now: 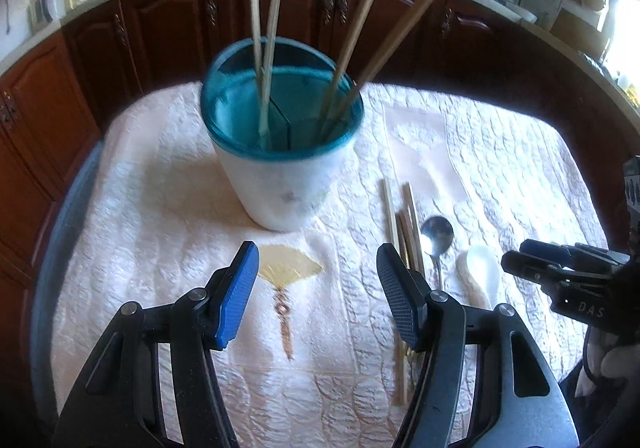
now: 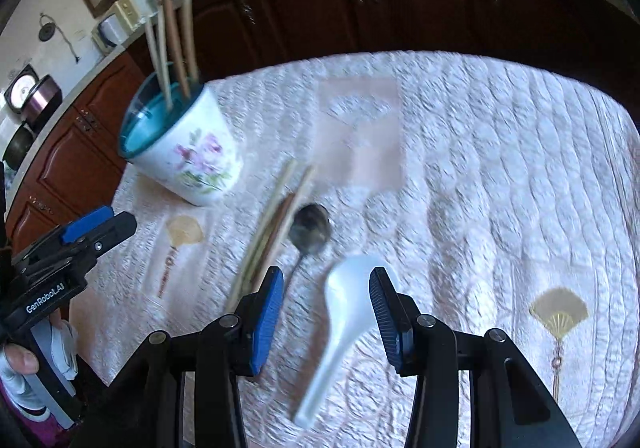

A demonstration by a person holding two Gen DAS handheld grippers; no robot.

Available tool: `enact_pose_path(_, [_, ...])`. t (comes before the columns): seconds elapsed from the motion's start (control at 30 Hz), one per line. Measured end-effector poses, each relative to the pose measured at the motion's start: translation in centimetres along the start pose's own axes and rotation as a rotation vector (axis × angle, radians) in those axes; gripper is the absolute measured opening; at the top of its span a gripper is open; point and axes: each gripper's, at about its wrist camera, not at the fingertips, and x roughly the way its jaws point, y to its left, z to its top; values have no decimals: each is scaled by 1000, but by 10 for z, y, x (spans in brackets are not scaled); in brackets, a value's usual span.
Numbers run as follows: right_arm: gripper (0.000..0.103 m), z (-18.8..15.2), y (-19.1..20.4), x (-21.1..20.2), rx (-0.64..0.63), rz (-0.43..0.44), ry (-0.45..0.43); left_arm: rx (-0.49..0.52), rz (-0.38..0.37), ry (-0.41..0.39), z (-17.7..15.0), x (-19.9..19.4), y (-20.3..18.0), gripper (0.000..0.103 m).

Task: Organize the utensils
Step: 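Withdraw both open grippers from the cup back toward the utensil pile, then lower the left gripper onto a bamboo chopstick and close while the right gripper approaches another chopstick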

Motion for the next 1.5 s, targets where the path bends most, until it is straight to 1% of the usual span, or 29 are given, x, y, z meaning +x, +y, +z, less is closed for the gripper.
enact_pose_path(0.2, [43, -8, -14, 10, 42, -5, 25, 8, -57, 53, -10, 16, -9, 61])
enact_pose_path(0.27, [43, -6, -16, 13, 54, 5, 29, 12, -87, 75, -13, 23, -12, 61])
enact_pose_path(0.5, [43, -2, -14, 20, 48, 21, 39, 26, -155, 144, -16, 51, -28, 60])
enact_pose_path(0.6, [43, -2, -15, 23, 51, 23, 46, 42, -166, 177, -16, 64, -35, 54])
enact_pose_path(0.7, [43, -2, -18, 24, 58, 20, 45, 64, -172, 204, -16, 76, -43, 52])
enact_pose_path(0.77, [43, -1, -20, 25, 63, 20, 45, 81, -164, 222, -18, 83, -47, 48])
enact_pose_path(0.83, [43, 0, -21, 25, 66, 22, 47, 86, -156, 208, -17, 85, -50, 48])
enact_pose_path(1.0, [43, 5, -22, 30, 61, 31, 54, 87, -131, 201, -10, 91, -49, 48])
enact_pose_path(1.13, [43, 10, -19, 37, 56, 43, 59, 56, -154, 213, -3, 99, -44, 48])
enact_pose_path(1.17, [43, 11, -19, 38, 55, 45, 61, 57, -157, 218, -3, 98, -44, 46])
enact_pose_path(1.2, [43, 12, -18, 40, 54, 47, 62, 62, -170, 223, -4, 97, -46, 43])
enact_pose_path(1.27, [43, 12, -15, 41, 51, 48, 62, 90, -198, 235, -7, 95, -51, 42])
enact_pose_path(1.3, [43, 13, -15, 41, 51, 48, 63, 106, -197, 241, -8, 97, -54, 42])
enact_pose_path(1.33, [43, 13, -14, 43, 52, 48, 65, 110, -194, 231, -9, 97, -55, 42])
enact_pose_path(1.43, [43, 13, -14, 44, 57, 48, 68, 85, -194, 236, -6, 100, -54, 42])
enact_pose_path(1.47, [43, 13, -15, 43, 57, 48, 68, 81, -194, 237, -5, 100, -53, 41])
enact_pose_path(1.5, [43, 13, -15, 43, 55, 47, 69, 80, -191, 236, -5, 100, -53, 38])
